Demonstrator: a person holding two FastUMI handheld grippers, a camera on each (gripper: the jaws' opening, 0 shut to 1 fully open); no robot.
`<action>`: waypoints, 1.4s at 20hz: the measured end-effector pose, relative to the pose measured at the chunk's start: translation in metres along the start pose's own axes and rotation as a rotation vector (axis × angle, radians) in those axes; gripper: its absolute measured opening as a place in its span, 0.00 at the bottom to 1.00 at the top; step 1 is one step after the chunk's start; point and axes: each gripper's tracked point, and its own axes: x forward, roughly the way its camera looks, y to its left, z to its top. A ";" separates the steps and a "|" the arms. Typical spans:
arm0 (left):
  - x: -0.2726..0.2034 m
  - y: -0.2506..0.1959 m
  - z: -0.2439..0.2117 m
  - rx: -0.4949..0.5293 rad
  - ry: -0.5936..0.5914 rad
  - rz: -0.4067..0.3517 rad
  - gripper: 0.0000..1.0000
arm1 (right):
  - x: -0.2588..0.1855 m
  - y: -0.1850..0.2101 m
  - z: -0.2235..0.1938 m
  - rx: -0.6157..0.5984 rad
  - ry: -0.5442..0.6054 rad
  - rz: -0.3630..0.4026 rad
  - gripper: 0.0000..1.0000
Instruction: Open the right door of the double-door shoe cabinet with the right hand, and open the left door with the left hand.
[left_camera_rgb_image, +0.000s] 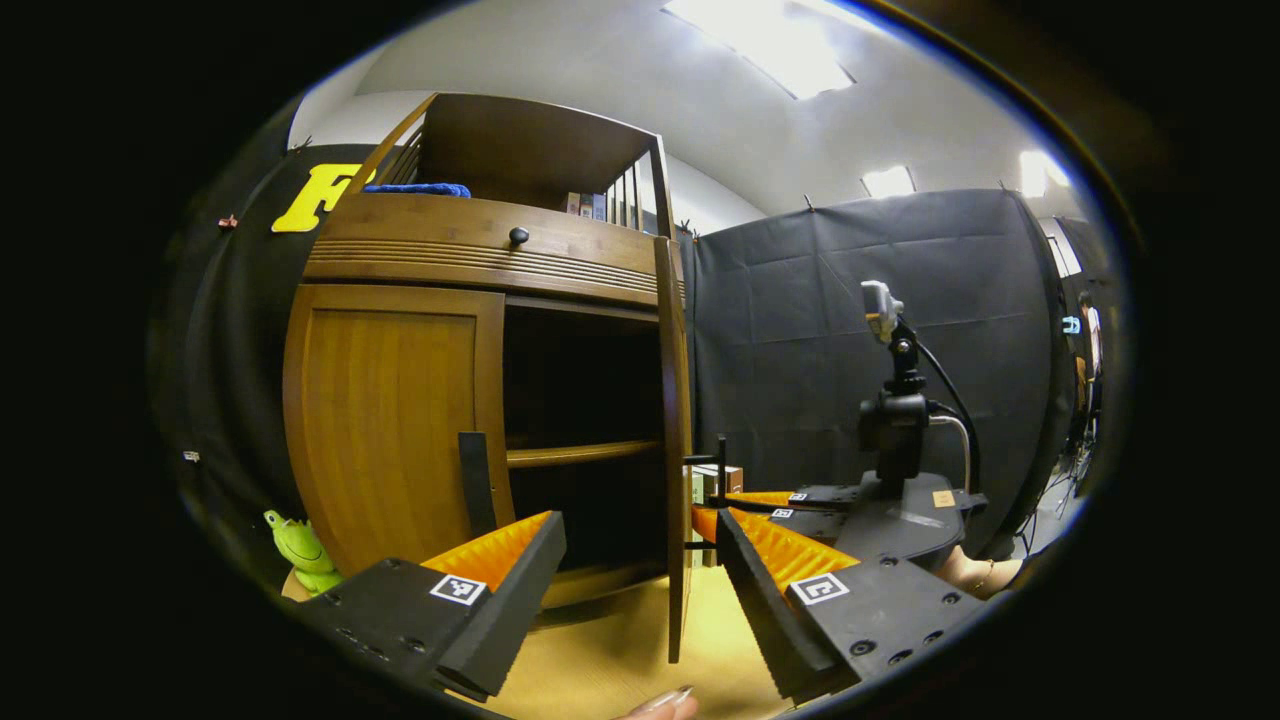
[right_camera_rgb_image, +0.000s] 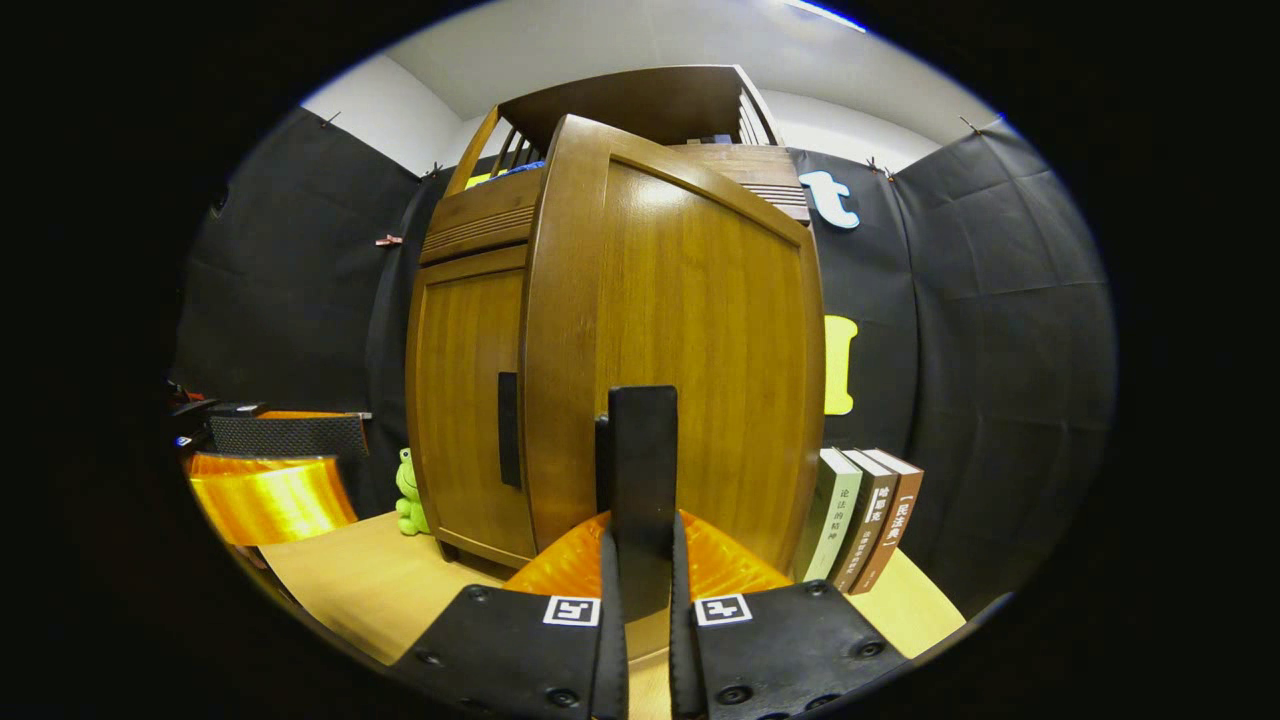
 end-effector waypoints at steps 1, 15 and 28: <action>0.002 -0.002 0.000 -0.004 -0.003 -0.002 0.95 | -0.003 -0.004 0.001 0.002 0.001 -0.007 0.19; 0.031 -0.046 0.000 -0.042 -0.015 -0.077 0.94 | -0.047 -0.074 0.006 0.002 0.004 -0.107 0.14; 0.053 -0.068 -0.009 -0.038 0.003 -0.096 0.93 | -0.083 -0.156 0.005 0.022 0.015 -0.263 0.13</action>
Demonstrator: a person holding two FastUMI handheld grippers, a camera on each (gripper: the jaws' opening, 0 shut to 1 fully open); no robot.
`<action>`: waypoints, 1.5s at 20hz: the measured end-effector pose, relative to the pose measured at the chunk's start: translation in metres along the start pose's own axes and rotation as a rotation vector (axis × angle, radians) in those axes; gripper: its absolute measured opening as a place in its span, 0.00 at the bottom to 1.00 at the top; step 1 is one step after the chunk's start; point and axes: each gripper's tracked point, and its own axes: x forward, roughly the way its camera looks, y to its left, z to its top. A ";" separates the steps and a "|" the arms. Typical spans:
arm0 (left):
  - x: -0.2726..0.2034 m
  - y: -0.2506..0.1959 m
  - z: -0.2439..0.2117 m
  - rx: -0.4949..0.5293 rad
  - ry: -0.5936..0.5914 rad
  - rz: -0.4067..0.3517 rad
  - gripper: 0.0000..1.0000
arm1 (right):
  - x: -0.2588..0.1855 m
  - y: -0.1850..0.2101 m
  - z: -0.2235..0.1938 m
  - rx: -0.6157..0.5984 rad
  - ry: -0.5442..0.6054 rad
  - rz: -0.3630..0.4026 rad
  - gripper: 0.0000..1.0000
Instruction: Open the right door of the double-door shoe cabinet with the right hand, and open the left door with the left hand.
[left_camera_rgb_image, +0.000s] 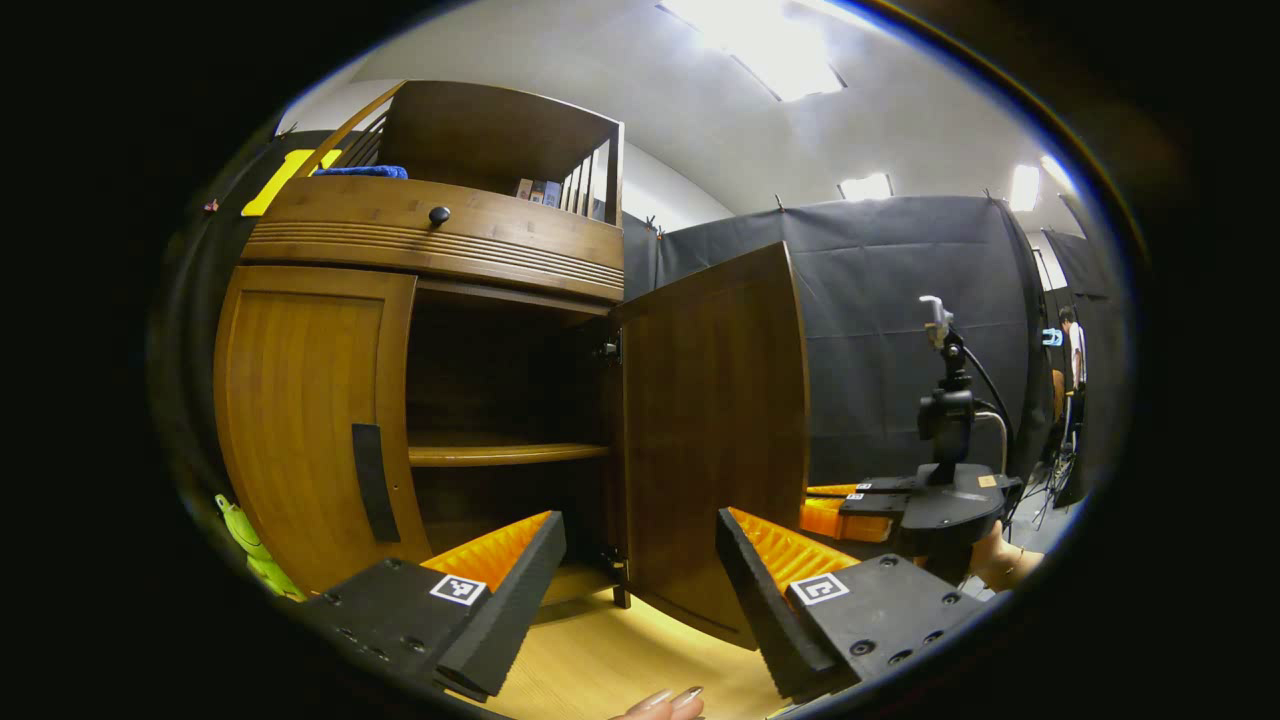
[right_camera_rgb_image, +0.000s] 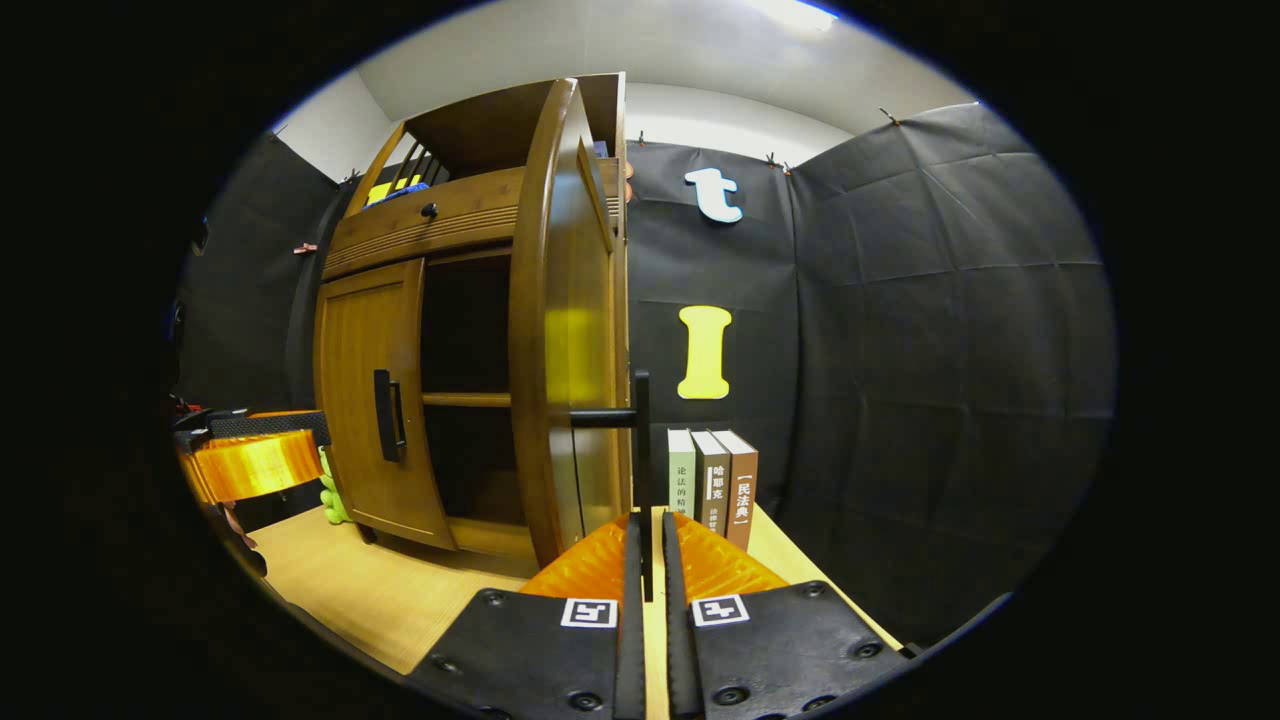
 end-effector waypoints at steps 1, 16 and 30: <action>0.004 0.001 -0.001 -0.003 0.003 0.004 0.95 | -0.004 -0.006 0.003 -0.014 -0.009 -0.022 0.13; 0.016 0.085 0.005 0.026 -0.074 0.252 0.93 | -0.067 0.092 0.025 -0.095 -0.146 0.137 0.78; 0.050 0.254 -0.004 0.052 -0.108 0.551 0.93 | -0.034 0.122 -0.002 -0.048 -0.182 0.254 0.94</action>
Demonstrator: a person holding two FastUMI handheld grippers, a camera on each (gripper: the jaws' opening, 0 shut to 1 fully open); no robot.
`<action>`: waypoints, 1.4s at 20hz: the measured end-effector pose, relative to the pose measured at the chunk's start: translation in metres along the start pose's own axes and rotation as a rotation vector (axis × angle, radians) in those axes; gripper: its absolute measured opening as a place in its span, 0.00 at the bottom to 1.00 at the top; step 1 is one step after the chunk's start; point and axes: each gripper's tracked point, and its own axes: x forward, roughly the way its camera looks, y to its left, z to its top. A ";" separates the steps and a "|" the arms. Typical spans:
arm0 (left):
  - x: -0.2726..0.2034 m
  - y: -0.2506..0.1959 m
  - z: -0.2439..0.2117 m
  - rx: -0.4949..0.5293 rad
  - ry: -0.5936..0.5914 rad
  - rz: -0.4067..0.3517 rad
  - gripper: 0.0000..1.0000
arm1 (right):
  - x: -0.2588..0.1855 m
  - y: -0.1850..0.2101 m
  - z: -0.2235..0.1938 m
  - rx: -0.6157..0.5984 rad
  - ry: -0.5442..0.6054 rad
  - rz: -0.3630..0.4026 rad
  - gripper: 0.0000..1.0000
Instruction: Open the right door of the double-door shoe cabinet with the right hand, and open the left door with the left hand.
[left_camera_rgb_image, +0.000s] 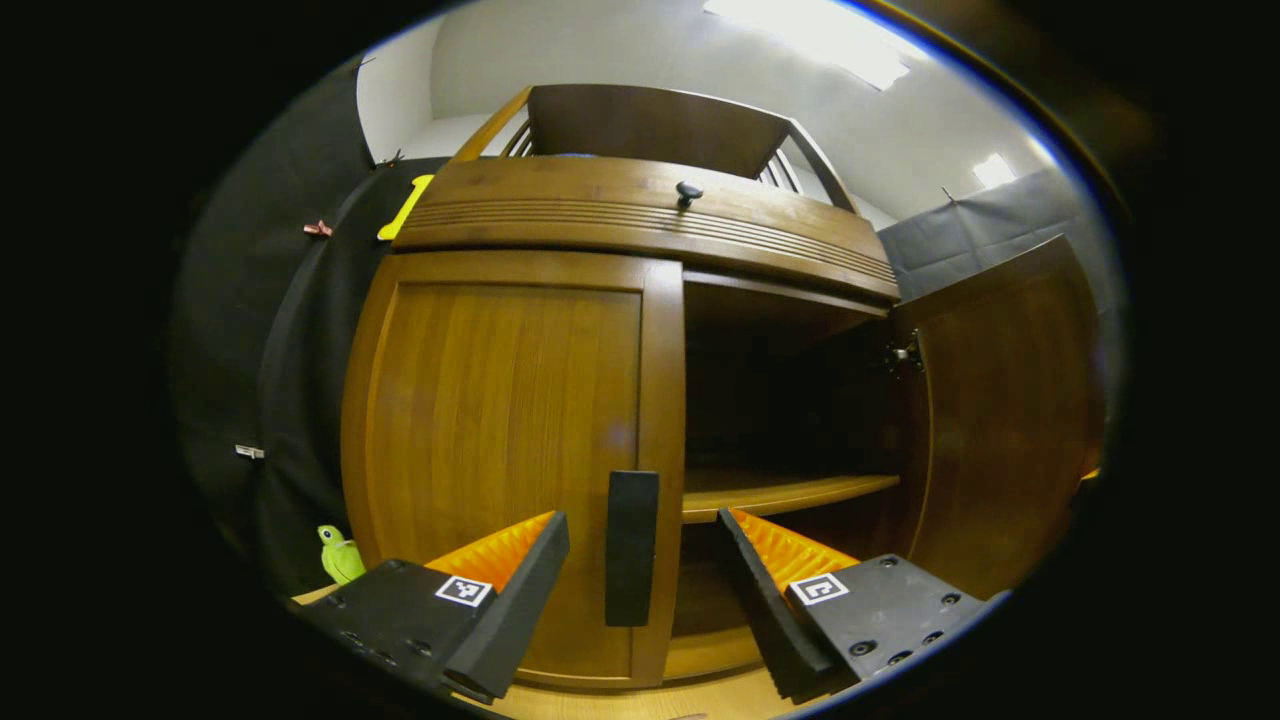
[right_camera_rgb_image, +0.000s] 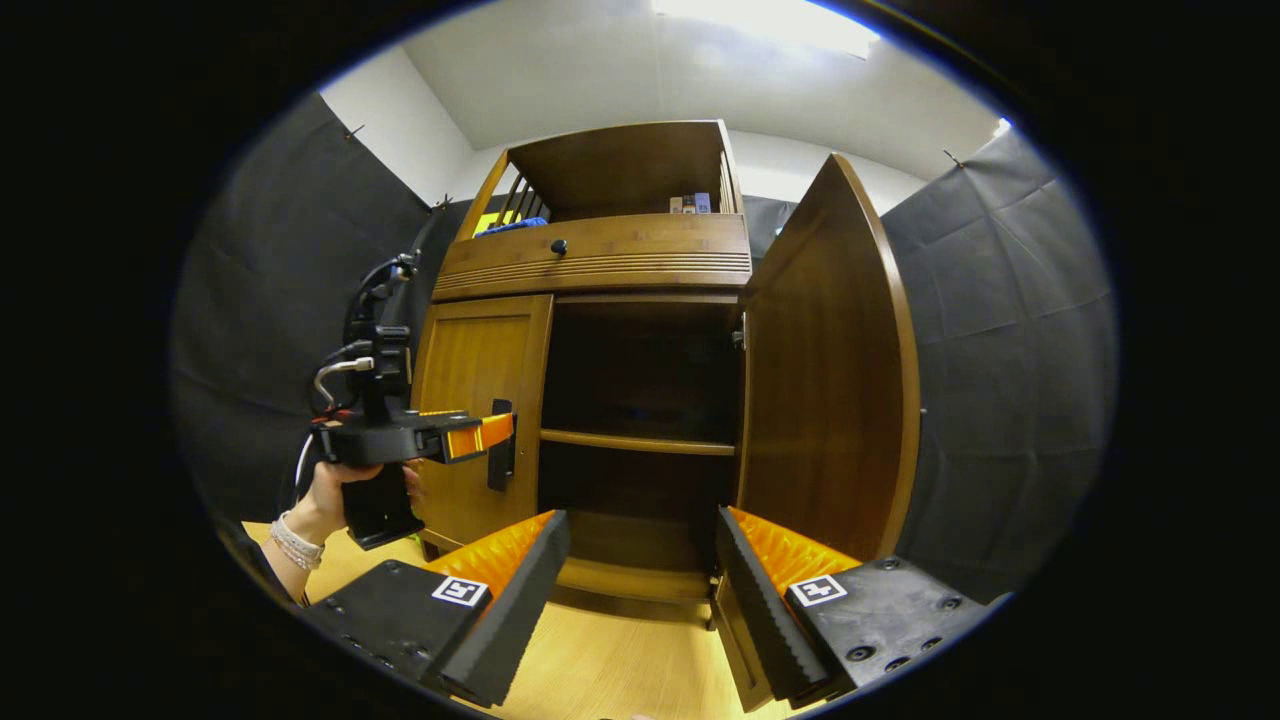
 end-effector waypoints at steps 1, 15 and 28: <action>0.007 0.005 -0.005 0.008 0.004 0.006 0.89 | 0.008 -0.001 0.002 0.001 -0.003 0.001 0.94; 0.040 -0.002 -0.033 0.040 0.048 0.003 0.35 | 0.033 -0.015 -0.015 0.015 0.022 -0.026 0.92; -0.017 0.000 -0.024 -0.014 0.095 -0.104 0.31 | 0.023 0.010 -0.013 0.028 0.064 0.016 0.93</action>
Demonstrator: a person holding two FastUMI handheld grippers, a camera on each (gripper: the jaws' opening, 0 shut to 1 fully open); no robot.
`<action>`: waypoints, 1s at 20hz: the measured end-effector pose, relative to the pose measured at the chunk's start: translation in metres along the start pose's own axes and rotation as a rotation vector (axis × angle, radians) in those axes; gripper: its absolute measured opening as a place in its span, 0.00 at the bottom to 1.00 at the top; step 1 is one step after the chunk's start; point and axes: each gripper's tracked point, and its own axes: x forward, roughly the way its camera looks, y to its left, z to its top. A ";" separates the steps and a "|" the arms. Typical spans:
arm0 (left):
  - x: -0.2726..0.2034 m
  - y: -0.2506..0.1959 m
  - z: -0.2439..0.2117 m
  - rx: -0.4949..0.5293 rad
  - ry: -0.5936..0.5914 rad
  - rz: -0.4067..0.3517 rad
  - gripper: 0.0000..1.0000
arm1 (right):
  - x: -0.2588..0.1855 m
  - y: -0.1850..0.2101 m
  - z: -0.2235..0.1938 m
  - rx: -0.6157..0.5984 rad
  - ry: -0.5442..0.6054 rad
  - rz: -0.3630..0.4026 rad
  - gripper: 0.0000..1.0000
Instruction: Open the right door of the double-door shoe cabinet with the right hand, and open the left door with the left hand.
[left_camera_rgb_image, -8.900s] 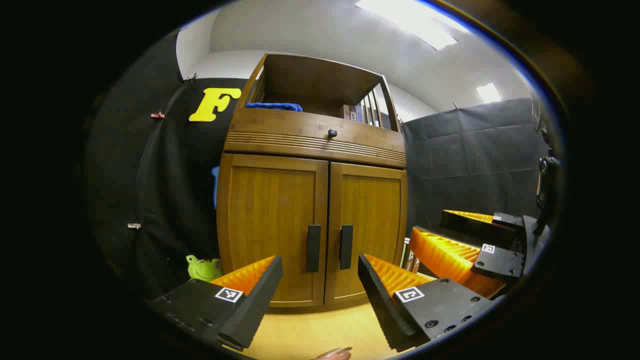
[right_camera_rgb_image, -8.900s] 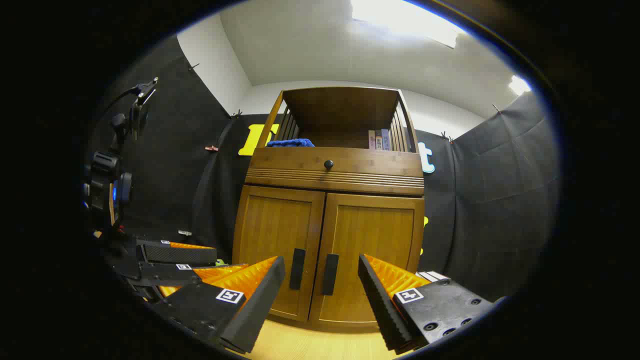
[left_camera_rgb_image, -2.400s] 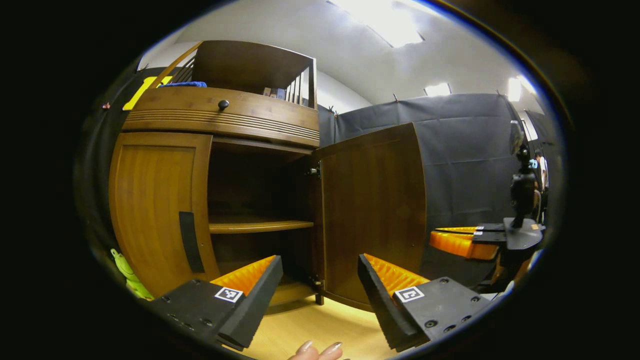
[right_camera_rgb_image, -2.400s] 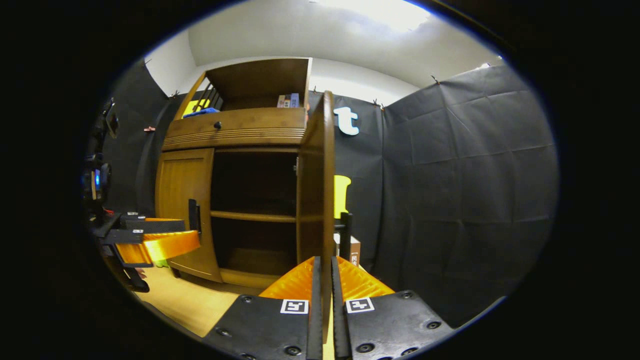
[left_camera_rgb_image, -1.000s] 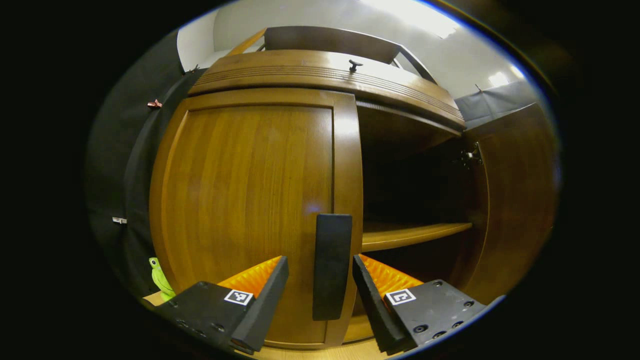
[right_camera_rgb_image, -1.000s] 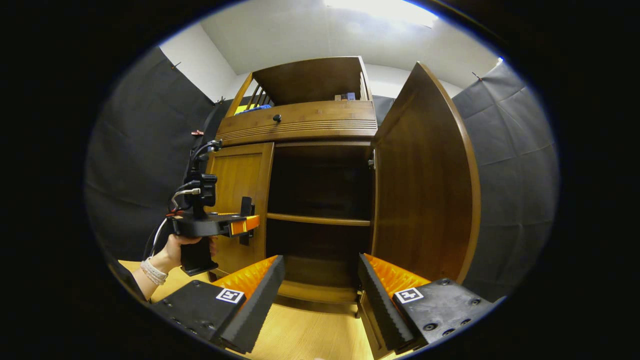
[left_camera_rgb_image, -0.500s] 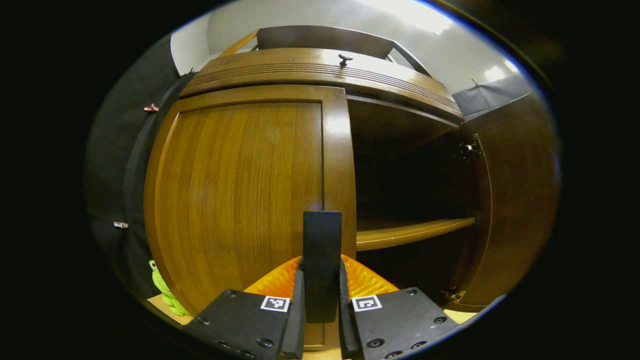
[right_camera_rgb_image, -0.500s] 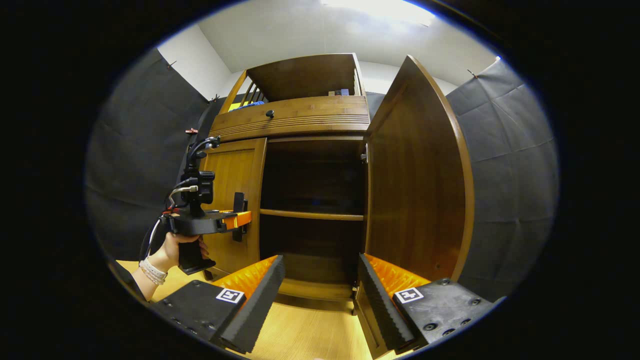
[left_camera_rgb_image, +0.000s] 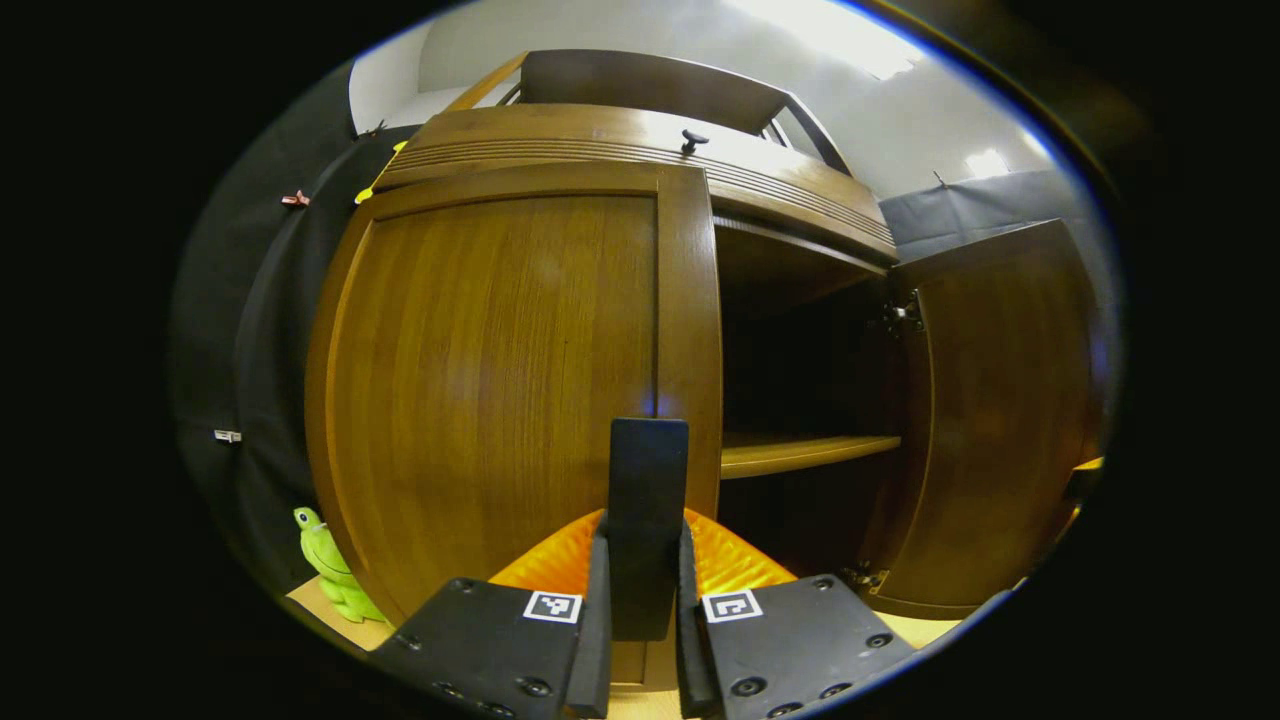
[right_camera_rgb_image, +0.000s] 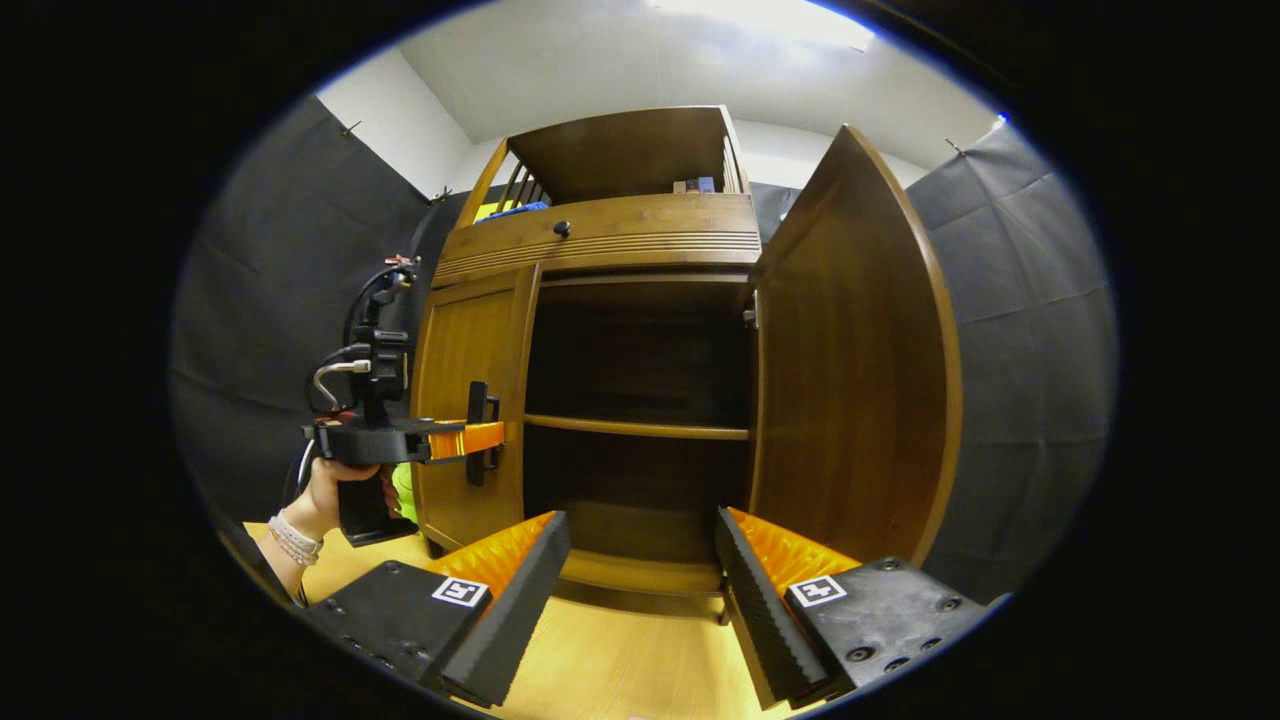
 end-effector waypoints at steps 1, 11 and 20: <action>-0.006 0.001 0.001 -0.002 -0.003 -0.009 0.30 | 0.002 0.003 -0.004 0.010 0.017 0.006 0.92; -0.064 0.012 0.007 -0.041 -0.002 -0.075 0.29 | 0.004 0.036 -0.025 0.030 0.105 0.059 0.94; -0.121 0.042 0.012 -0.045 -0.005 -0.040 0.27 | 0.002 0.085 -0.020 0.049 0.093 0.138 0.94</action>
